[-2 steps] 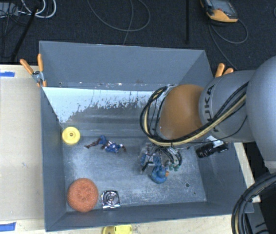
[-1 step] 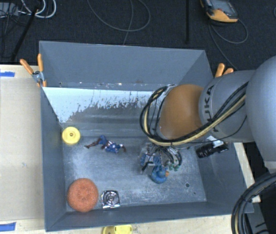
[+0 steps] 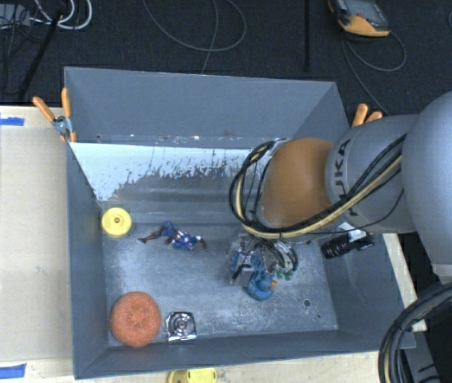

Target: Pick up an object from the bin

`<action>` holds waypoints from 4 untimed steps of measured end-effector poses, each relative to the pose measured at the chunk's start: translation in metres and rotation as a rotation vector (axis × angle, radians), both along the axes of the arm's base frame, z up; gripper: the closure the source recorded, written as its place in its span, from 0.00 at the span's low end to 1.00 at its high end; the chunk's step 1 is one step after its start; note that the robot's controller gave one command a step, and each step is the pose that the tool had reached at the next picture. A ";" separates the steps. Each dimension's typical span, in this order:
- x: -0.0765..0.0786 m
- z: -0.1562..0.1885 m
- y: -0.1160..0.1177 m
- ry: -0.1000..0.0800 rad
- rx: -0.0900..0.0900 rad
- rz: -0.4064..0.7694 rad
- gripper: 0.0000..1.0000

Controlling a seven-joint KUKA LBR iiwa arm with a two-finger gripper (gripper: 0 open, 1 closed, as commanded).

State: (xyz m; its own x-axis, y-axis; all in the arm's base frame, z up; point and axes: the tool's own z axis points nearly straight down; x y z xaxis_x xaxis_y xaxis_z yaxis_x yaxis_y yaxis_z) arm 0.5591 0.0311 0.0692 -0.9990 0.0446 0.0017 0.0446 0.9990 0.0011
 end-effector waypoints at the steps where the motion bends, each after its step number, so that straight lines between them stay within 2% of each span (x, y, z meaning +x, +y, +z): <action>1: 0.000 0.000 0.000 0.000 0.000 -0.001 1.00; 3: 0.000 0.000 0.000 0.000 0.000 -0.002 1.00; 4: 0.020 0.025 -0.006 -0.002 -0.001 0.015 1.00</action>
Offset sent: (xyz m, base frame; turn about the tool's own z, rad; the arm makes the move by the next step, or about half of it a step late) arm 0.0000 0.0000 0.0000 0.0000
